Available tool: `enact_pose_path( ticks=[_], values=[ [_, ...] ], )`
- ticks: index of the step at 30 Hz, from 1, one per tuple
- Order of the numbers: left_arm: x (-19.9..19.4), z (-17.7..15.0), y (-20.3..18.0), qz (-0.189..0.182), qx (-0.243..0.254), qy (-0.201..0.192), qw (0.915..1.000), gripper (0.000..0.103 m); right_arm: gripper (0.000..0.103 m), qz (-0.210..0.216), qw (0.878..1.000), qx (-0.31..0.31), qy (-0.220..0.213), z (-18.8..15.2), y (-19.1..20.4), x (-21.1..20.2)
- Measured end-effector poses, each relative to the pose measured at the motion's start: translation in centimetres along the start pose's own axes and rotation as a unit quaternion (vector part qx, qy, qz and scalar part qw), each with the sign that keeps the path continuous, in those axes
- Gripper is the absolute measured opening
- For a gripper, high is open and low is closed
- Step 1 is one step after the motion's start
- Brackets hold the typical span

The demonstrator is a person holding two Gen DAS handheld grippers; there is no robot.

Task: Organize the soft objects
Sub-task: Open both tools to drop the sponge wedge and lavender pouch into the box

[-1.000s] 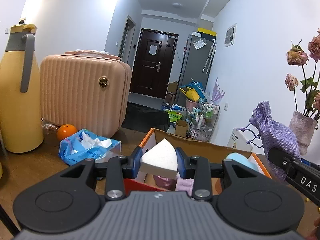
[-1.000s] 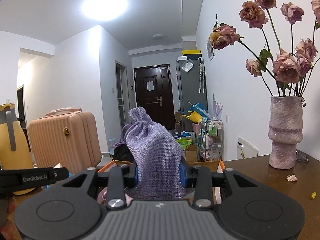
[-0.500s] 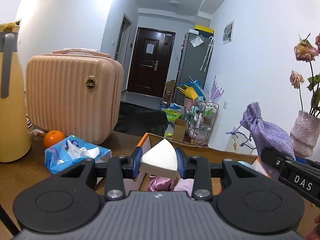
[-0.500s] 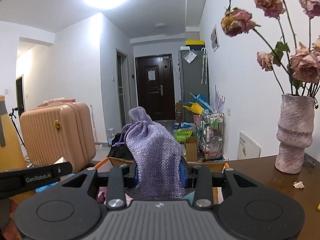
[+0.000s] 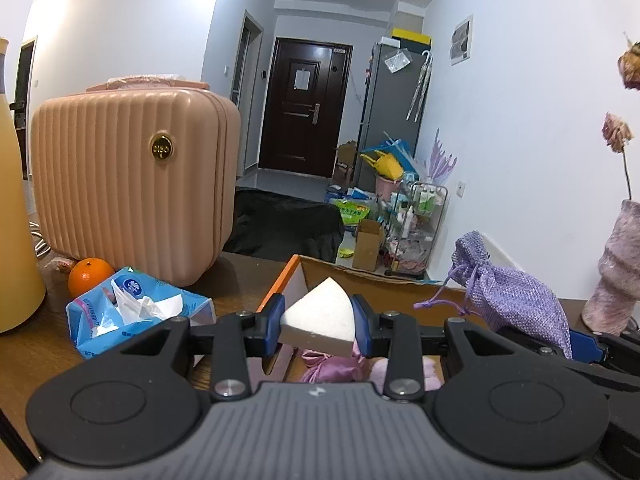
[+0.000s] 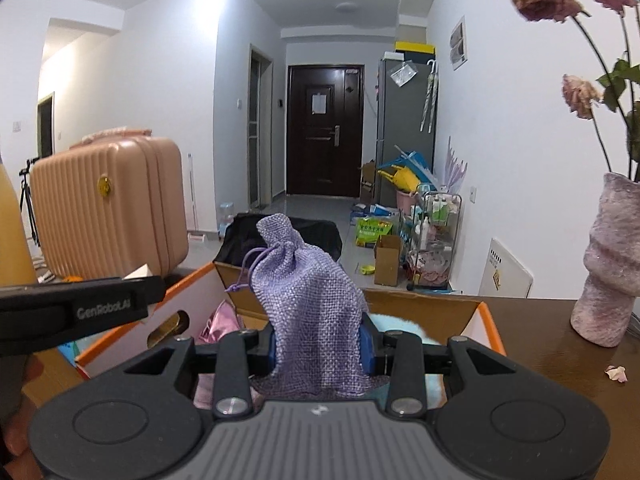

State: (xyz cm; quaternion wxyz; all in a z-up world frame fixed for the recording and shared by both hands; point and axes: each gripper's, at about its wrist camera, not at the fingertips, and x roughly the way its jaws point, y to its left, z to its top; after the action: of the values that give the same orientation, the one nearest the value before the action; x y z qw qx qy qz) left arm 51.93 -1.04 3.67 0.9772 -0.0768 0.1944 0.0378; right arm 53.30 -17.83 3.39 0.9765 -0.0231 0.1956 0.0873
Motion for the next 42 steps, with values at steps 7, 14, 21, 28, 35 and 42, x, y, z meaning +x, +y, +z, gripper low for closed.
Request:
enact_pose_path(
  ticks=[7,14,21,28,35,42],
  values=[
    [1.5,-0.1,0.0,0.008,0.01,0.01,0.9999,0.037,0.036,-0.01,0.999,-0.032,0.001,-0.3,1.1,0.9],
    [2.0,-0.4,0.3,0.013,0.011,0.016,0.9997,0.037,0.036,-0.031,0.999,-0.034,0.025,-0.6,1.2,2.0],
    [2.2,-0.7,0.2,0.013,0.017,0.018,0.9996,0.037,0.036,-0.031,0.999,0.0,0.042,-0.6,0.0,2.5],
    [2.3,-0.8,0.2,0.014,0.02,0.02,0.9995,0.038,0.038,-0.033,0.998,0.0,0.047,-0.8,-0.1,2.6],
    [1.9,-0.8,0.3,0.015,0.017,0.011,0.9997,0.084,0.054,-0.036,0.998,0.002,0.046,-0.7,0.0,2.9],
    [1.2,-0.6,0.6,0.037,0.004,-0.005,0.9993,0.103,0.1,-0.042,0.999,-0.009,0.032,-0.8,0.4,2.2]
  ],
)
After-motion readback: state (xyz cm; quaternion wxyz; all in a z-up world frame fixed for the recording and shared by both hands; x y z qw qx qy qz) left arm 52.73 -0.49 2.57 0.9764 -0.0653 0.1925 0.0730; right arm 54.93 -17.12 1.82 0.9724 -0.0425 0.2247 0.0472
